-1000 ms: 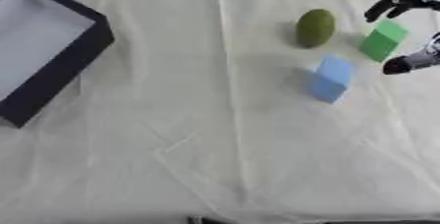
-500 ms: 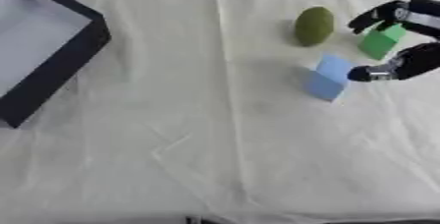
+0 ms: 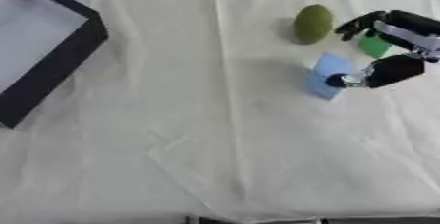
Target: Pick up the objects with one hand, pass them to the other hand, and then place them into the box on the other side of the table.
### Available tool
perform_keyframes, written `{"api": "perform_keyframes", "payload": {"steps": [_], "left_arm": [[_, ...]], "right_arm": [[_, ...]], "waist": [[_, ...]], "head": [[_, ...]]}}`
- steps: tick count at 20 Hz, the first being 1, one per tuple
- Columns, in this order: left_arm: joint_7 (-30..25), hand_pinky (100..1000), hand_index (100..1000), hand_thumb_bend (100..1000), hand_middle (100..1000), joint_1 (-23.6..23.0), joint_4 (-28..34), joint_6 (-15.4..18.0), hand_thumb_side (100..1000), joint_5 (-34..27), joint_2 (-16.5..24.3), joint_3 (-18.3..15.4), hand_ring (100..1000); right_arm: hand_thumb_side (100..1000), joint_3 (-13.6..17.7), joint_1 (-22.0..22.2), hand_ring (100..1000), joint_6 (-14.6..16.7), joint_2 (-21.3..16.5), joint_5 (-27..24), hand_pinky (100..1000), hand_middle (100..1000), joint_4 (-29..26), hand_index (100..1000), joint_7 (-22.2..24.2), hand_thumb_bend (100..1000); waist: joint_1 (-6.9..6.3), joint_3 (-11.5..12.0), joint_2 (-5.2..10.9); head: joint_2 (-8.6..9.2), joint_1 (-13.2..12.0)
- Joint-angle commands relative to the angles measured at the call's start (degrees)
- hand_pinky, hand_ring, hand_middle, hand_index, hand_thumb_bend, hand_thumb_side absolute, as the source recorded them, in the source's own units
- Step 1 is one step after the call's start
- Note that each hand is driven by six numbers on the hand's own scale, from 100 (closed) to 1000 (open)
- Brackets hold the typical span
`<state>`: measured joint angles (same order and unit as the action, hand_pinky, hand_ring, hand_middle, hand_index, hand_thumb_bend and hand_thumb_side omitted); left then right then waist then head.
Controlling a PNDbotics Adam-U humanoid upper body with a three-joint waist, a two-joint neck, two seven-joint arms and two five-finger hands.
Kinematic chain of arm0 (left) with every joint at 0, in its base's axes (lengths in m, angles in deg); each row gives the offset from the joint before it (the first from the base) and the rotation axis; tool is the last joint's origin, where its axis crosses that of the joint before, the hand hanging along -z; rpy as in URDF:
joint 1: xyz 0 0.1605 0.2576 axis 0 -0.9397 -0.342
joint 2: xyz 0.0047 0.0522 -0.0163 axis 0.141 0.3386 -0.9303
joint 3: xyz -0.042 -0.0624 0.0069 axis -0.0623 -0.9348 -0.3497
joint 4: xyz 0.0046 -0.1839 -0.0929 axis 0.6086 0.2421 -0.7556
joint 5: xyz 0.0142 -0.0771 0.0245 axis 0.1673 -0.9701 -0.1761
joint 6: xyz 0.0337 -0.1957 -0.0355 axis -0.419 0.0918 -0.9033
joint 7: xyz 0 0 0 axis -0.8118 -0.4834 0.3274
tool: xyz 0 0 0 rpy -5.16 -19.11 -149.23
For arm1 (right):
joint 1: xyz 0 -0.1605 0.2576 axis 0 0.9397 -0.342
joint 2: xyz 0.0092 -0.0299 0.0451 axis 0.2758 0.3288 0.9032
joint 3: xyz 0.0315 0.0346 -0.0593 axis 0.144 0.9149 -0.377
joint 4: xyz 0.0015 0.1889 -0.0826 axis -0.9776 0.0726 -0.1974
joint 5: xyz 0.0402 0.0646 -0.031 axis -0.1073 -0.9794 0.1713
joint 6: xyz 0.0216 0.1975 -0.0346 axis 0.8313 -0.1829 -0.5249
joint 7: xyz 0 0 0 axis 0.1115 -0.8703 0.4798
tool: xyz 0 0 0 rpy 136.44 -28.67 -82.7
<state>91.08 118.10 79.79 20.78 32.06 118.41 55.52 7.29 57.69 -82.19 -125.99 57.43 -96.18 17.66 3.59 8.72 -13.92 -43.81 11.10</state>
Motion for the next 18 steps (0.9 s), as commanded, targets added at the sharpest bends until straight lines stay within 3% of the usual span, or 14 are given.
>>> {"api": "perform_keyframes", "payload": {"steps": [1, 18], "left_arm": [[0.42, 766, 781, 664, 756, 0.61, 0.96, 0.21, 552, 0.15, 1.93, -0.44, 736], [0.76, 767, 770, 659, 752, -0.01, 1.12, 0.5, 556, -0.22, 1.69, -0.82, 734]], "right_arm": [[592, 0.16, -0.79, 903, 0.38, -0.52, 1.53, 851, 786, 1.15, 873, 0.81, 629], [626, -1.88, -3.74, 916, 2.0, 2.25, 7.69, 859, 793, 9.38, 894, 2.67, 627]], "waist": [[-0.37, 0.01, 0.59], [-0.5, 0.62, -0.48]], "head": [[-0.31, 0.36], [-0.31, 1.97]]}}
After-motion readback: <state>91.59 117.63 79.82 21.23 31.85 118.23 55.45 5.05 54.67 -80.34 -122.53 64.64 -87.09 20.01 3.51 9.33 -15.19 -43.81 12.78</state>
